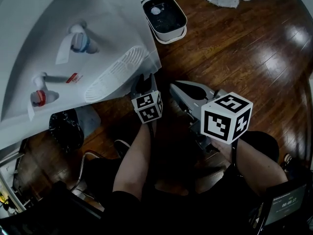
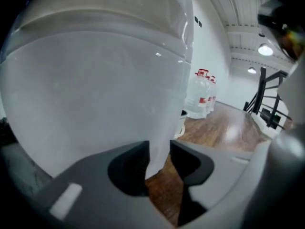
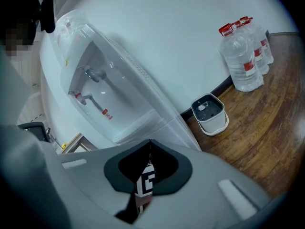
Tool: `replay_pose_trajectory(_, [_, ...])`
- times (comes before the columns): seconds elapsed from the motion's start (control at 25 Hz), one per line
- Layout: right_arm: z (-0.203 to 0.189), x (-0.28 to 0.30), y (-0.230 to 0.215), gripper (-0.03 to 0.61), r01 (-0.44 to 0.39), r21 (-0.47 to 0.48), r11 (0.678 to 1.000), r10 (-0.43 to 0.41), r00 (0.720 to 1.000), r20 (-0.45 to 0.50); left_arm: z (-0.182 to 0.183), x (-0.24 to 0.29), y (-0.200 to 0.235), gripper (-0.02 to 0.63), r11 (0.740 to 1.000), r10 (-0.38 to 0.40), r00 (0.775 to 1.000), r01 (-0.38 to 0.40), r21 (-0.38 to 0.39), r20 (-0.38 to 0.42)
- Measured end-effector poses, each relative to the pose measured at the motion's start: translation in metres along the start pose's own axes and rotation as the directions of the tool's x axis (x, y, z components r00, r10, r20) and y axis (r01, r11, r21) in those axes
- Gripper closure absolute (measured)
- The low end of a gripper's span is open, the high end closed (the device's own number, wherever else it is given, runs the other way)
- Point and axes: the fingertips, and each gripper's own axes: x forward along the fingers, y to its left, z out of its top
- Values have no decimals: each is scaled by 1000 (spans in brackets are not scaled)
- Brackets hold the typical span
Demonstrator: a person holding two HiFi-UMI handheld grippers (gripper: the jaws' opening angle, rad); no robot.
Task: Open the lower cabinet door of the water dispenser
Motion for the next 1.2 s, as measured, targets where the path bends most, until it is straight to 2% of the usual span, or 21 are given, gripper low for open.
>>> replay_pose_trajectory(0.08, [6,-4,4,574,0,-18,1000,0,1000,14,-3,-11,-16,505,996,-66,997,64,-54,-39])
replay_pose_trajectory(0.16, [13,-10,5,574,21,-37,999,-19,999,40,-1,-30,-45,511,985,-159,985,153,-77,-69])
replay_pose_trajectory(0.28, [30,-16,8,574,52,-76,996,-44,994,102,33,-72,-80,511,960,-279,959,278,-43,-47])
replay_pose_trajectory(0.36, [39,-17,10,574,74,-114,991,-58,989,138,64,-109,-85,517,949,-316,948,316,13,-24])
replay_pose_trajectory(0.44, [38,-17,11,574,93,-137,986,-71,985,157,85,-146,-76,529,945,-316,949,314,90,11])
replay_pose_trajectory(0.52, [27,-19,13,574,93,-144,985,-70,985,161,98,-180,-65,541,946,-307,949,297,130,64])
replay_pose_trajectory(0.6, [13,-24,17,574,87,-153,984,-63,986,153,105,-205,-58,541,954,-292,948,279,113,127])
replay_pose_trajectory(0.68, [-1,-31,22,574,89,-175,981,-66,989,134,106,-220,-52,545,965,-262,948,256,56,181])
replay_pose_trajectory(0.8, [-15,-30,41,574,85,-215,973,-61,991,115,98,-238,-48,551,965,-254,950,261,-18,183])
replay_pose_trajectory(0.88, [-20,-29,57,574,81,-287,954,-49,992,115,93,-249,-52,551,960,-274,943,278,3,188])
replay_pose_trajectory(0.96, [-26,-33,66,574,98,-377,921,-60,992,113,91,-257,-53,568,962,-267,939,271,10,215])
replay_pose_trajectory(1.08, [-36,-34,78,574,110,-419,902,-58,989,134,93,-264,-44,568,966,-237,941,254,-40,243])
replay_pose_trajectory(1.2, [-40,-39,88,574,129,-458,880,-51,983,178,97,-276,-49,568,968,-234,932,248,-17,275])
